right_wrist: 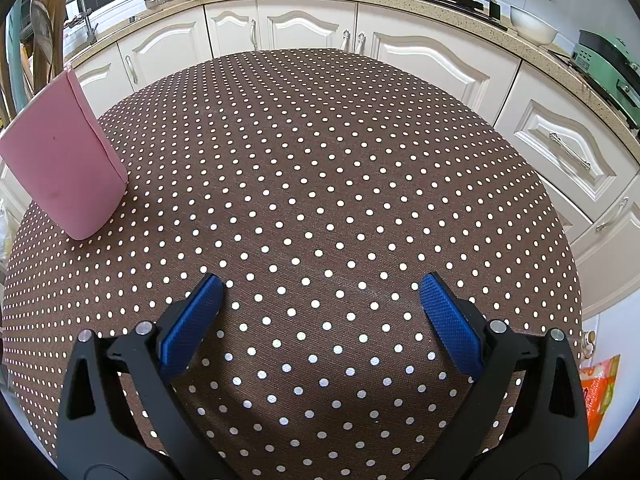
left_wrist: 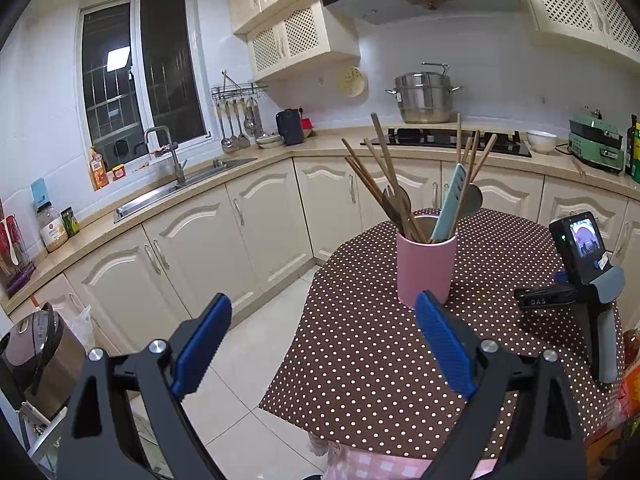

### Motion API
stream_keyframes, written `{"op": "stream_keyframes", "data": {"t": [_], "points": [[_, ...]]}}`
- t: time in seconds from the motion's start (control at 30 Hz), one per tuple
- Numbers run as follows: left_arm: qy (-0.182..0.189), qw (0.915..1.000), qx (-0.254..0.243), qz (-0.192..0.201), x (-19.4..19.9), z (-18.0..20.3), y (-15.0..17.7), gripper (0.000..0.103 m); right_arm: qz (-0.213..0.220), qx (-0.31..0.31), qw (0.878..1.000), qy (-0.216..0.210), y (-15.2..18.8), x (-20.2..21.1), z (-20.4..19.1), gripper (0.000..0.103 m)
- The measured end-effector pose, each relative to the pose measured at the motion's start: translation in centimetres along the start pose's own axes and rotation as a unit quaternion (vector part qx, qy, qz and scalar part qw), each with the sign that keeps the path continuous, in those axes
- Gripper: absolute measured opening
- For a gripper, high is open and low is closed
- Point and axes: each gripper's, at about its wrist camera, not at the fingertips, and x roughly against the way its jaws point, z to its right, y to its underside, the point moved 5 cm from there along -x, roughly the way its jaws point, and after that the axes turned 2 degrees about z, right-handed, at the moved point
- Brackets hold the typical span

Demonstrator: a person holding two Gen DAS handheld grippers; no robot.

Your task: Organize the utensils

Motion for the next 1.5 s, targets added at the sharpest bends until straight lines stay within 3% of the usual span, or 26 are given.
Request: {"op": "stream_keyframes", "data": {"t": [1.5], "points": [[0.005, 0.9999, -0.003, -0.014, -1.9, 1.0, 0.1, 0.091, 0.000, 0.000, 1.000, 0.000, 0.0, 0.0, 0.0, 0.097]]}}
